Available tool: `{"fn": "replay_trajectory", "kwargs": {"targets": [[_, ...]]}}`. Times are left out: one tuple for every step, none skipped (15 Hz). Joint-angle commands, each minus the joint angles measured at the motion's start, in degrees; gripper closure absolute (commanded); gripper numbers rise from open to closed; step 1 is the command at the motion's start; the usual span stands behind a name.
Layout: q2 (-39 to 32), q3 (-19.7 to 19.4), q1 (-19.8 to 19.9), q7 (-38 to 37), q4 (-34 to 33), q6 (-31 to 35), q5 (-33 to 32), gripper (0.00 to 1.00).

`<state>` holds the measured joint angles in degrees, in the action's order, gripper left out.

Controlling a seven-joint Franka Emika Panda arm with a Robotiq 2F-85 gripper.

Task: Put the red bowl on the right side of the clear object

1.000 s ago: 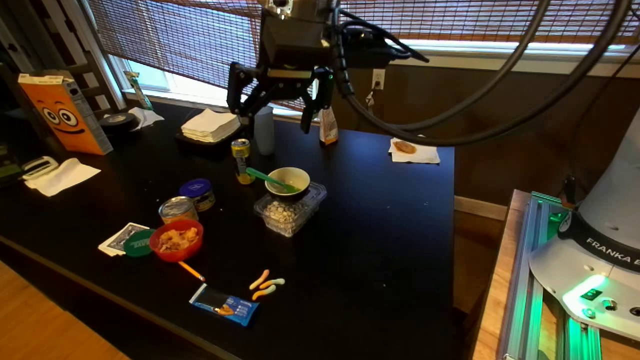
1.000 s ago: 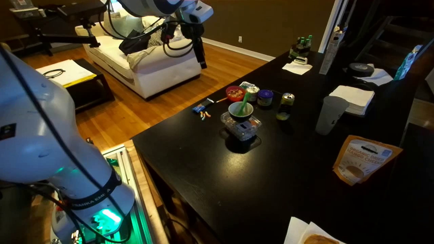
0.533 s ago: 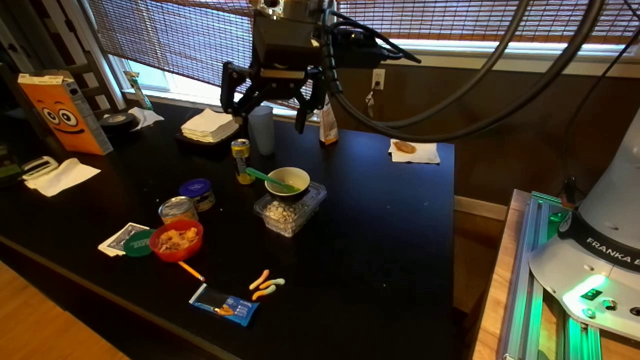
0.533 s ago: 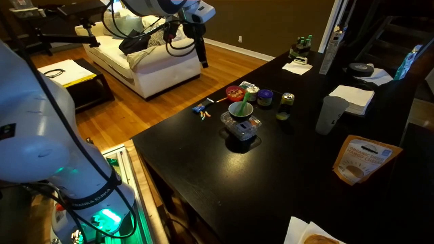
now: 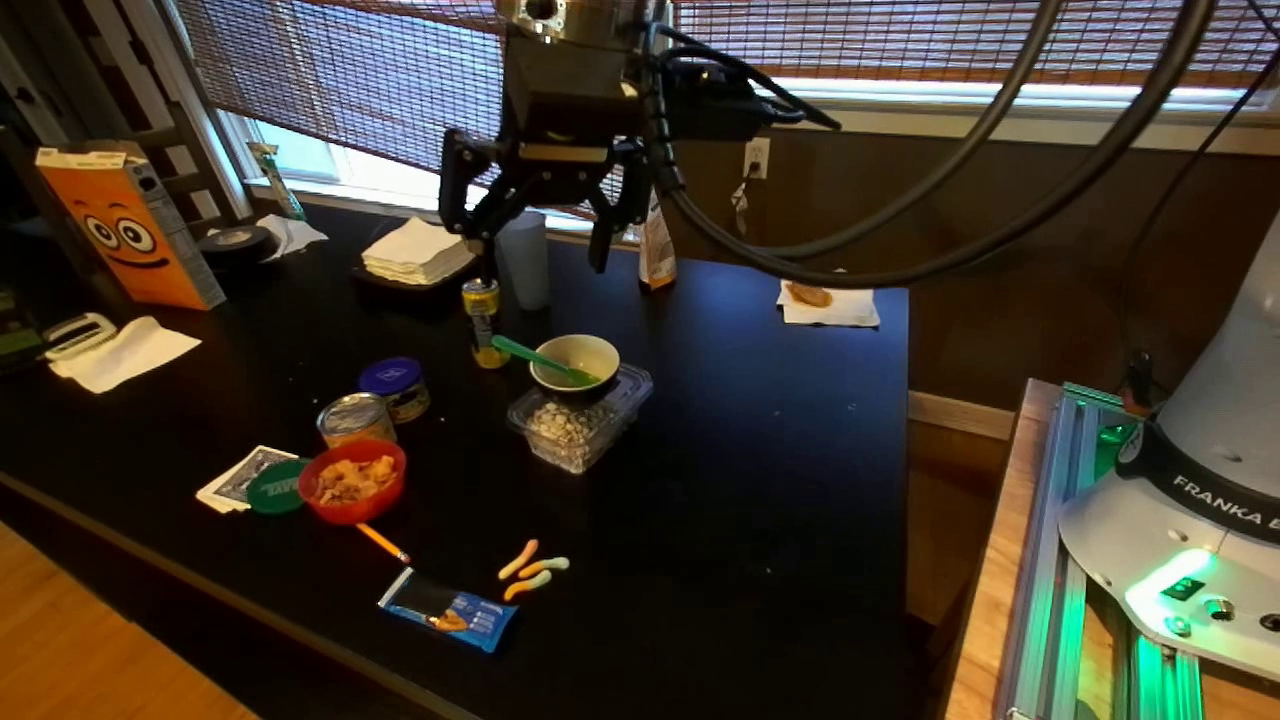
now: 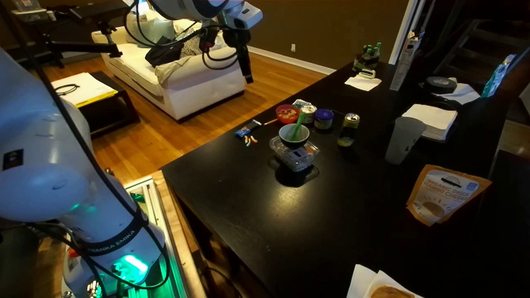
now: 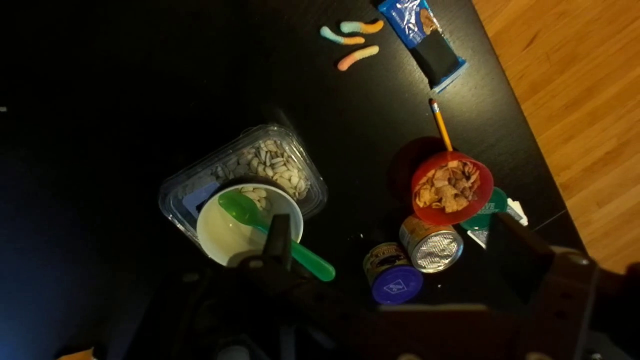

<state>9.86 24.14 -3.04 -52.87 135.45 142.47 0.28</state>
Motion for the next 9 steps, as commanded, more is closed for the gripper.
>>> {"fn": "replay_trajectory", "kwargs": {"targets": [[-7.85, -1.26, -3.54, -3.16, -5.07, 0.6, -2.17, 0.0], [-9.91, -1.4, -4.21, -4.23, -6.34, 0.77, -2.97, 0.0], [-12.29, -1.81, -5.18, -4.68, -7.95, 1.26, -2.82, 0.0], [-14.83, -2.37, -6.24, -4.83, -9.63, 2.36, -2.21, 0.0], [-17.09, -3.11, -7.24, -5.6, -11.15, 3.67, -2.83, 0.0], [-19.66, -3.94, -8.45, -5.13, -13.15, 4.6, -1.6, 0.0], [-22.19, -4.97, -9.62, -5.67, -15.1, 5.32, -2.12, 0.0], [-24.56, -6.09, -10.79, -5.52, -17.07, 5.65, -1.81, 0.0], [-26.92, -7.4, -11.96, -5.69, -19.09, 5.89, -1.82, 0.0]]}}
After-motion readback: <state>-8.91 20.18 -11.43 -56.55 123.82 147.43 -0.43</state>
